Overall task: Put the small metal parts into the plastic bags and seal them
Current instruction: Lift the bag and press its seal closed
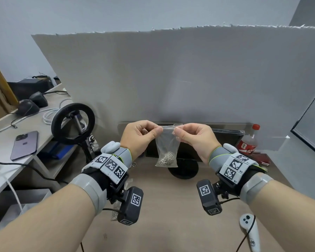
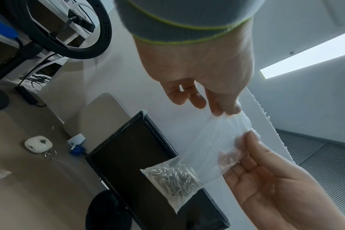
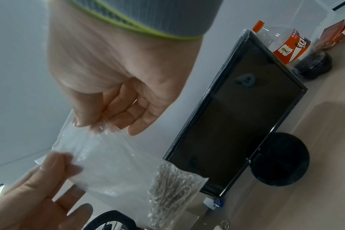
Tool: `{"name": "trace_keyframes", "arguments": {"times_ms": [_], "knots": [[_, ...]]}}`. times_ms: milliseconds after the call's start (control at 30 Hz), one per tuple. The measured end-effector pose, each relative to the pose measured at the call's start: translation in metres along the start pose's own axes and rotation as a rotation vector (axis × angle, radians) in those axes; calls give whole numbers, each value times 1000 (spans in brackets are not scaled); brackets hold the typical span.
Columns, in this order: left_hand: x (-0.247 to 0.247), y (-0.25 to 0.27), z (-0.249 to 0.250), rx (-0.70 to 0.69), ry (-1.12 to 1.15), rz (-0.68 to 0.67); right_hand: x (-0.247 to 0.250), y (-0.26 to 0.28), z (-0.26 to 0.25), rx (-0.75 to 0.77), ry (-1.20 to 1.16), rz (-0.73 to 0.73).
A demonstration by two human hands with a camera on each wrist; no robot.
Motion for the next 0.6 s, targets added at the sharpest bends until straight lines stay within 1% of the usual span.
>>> {"name": "trace_keyframes", "arguments": {"times_ms": [167,300,367,534,600], "knots": [[-8,14,-38,101,6,-50,-4,4,38,-61,11,6],[-20,23,-83,266,76,-111,-13,0,87,-191,-24,6],[-24,29,-95,277,62,-129,-12,2,104,-227,-11,13],[-43,40,-164,331,-19,-183,-13,0,173,-322,59,18],[-45,52,-178,332,-69,-190,-12,7,191,-354,65,18]]}}
Point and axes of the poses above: each hand's wrist, its own y-axis away from the middle knuckle, its own x-axis out of the back of the hand, z = x × y, the point moved 3 cm from there along -y, towards the middle knuckle, and after that the axes turned 10 degrees about z, right-handed, at the moved point
